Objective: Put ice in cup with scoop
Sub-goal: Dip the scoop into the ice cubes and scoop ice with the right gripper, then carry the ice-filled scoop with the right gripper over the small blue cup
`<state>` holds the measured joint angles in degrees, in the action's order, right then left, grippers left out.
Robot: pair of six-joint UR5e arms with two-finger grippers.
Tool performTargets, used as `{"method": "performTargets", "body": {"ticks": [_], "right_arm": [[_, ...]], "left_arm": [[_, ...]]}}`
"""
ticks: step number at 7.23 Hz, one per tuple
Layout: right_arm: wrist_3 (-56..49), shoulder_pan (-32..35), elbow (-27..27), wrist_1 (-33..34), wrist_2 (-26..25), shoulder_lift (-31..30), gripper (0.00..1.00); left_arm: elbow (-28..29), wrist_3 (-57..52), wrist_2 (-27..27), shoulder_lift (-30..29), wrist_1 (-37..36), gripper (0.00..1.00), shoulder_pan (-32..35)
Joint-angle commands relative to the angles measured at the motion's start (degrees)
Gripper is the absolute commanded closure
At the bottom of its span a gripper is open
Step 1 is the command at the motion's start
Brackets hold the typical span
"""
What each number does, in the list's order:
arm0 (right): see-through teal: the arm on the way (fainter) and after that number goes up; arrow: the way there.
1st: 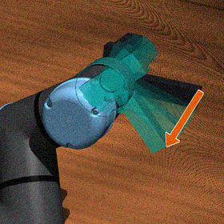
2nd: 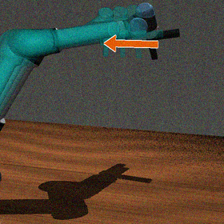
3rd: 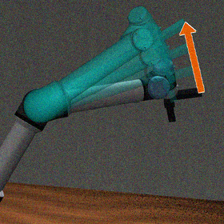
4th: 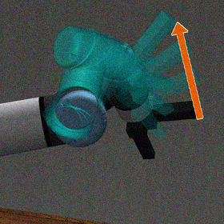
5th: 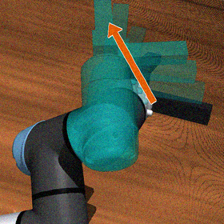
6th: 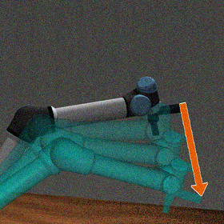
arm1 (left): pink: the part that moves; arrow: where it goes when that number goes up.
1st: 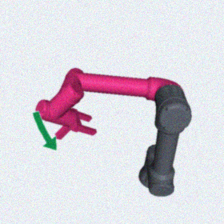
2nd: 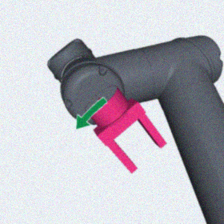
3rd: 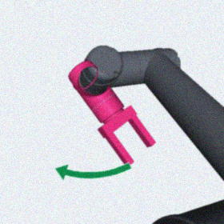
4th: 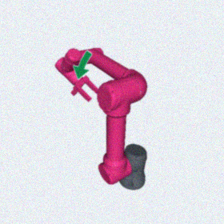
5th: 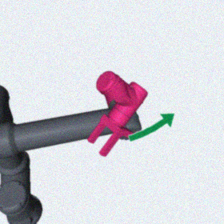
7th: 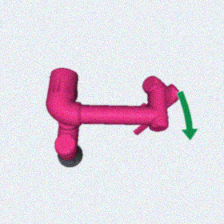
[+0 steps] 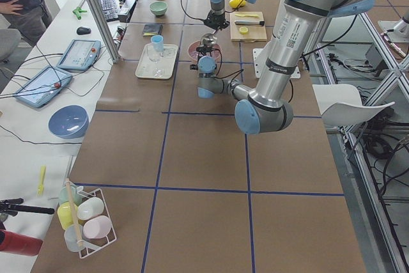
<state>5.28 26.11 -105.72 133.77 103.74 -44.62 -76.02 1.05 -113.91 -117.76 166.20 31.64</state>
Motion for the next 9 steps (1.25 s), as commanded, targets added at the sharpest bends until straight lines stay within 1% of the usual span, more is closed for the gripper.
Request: {"method": "performTargets", "body": {"ticks": [1, 3, 5, 6, 7, 8, 9], "right_arm": [[0.09, 4.1, -0.98, -0.44, 4.08, -0.38, 1.0], [6.46, 8.41, -3.43, -0.44, 9.35, -0.55, 1.0], [14.28, 10.18, -6.24, -0.44, 9.55, -0.47, 1.0], [18.5, 11.41, -6.43, -0.44, 10.33, -0.47, 1.0], [21.41, 13.25, -6.0, 0.35, 11.13, -0.56, 1.0], [21.44, 15.09, -4.77, 0.53, 12.87, -0.56, 1.0], [21.53, 16.85, -2.33, 0.36, 15.5, -0.3, 1.0]], "left_arm": [[0.0, 0.0, 0.0, -0.01, 0.0, 0.0, 0.0], [0.0, 0.0, 0.0, -0.01, 0.0, 0.0, 0.0], [0.0, 0.0, 0.0, -0.01, 0.0, 0.0, 0.0], [0.0, 0.0, 0.0, -0.01, 0.0, 0.0, 0.0], [0.0, 0.0, 0.0, -0.01, 0.0, 0.0, 0.0], [0.0, 0.0, 0.0, -0.01, 0.0, 0.0, 0.0], [0.09, 0.0, 0.0, -0.01, 0.0, 0.0, 0.0]]}}
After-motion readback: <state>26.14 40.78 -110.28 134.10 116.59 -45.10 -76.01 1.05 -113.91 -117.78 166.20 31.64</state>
